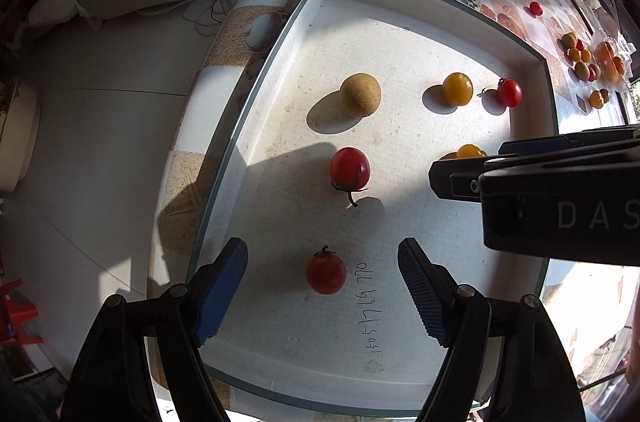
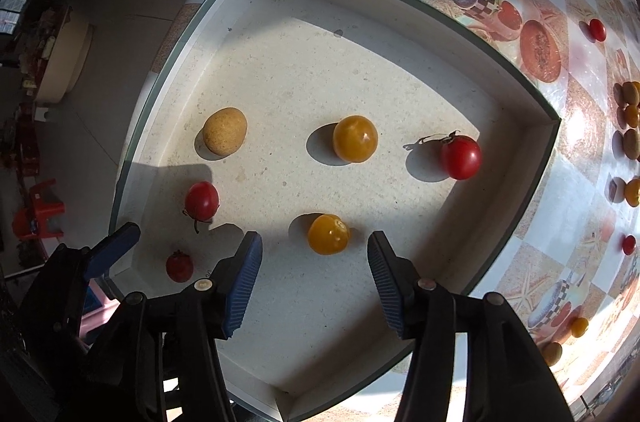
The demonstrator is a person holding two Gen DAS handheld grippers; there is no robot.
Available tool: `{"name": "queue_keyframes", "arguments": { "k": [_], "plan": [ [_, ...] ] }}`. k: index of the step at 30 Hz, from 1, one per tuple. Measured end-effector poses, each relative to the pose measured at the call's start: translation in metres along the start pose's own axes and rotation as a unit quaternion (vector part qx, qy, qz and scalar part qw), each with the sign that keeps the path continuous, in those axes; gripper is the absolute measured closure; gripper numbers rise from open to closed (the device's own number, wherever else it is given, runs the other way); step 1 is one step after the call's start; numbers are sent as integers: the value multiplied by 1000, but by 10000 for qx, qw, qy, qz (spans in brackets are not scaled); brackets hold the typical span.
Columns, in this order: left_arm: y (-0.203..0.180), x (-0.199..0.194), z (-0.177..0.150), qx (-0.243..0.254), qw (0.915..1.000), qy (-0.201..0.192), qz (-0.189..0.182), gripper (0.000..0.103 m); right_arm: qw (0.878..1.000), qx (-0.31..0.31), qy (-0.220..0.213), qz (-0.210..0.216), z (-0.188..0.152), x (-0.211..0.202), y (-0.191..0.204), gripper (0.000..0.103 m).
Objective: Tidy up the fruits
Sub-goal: 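Carry both tomatoes into the white tray and release them, then move both open grippers back toward the remaining fruits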
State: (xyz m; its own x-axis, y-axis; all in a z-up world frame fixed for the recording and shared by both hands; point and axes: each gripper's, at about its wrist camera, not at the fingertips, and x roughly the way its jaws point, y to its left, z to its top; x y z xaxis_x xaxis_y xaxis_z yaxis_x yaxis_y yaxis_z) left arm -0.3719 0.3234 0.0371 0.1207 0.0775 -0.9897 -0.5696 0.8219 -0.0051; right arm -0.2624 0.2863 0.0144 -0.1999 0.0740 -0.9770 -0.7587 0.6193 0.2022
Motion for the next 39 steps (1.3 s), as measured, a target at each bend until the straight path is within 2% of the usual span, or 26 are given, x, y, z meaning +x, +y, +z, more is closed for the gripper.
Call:
{"name": "queue_keyframes", "arguments": {
  "k": [2,7,13,21,26,39],
  "plan": [
    [0,-1,1,15,10000,64,27,24,10000,11,-81,43,-1,-7,-1,20],
    [-2,-7,-2,36,9999,140,73,24,9993,191,-240,210,-5,-28,-10,18],
    [-16,-18,-2,246,9996,95,98,24,9972,565,-443,208,-8,-53,-46,13],
    [-58,-36,15,806,9967,-66,59,24,9905,1214,-635,129,-44,-79,-110,12],
    [-96,-44,30,1237,9922,-163,39,24,9831,1691,-698,97,-63,-87,-143,12],
    [-177,-58,33,2193,9755,-187,-64,24,9582,2754,-764,119,-134,-91,-236,12]
  ]
}}
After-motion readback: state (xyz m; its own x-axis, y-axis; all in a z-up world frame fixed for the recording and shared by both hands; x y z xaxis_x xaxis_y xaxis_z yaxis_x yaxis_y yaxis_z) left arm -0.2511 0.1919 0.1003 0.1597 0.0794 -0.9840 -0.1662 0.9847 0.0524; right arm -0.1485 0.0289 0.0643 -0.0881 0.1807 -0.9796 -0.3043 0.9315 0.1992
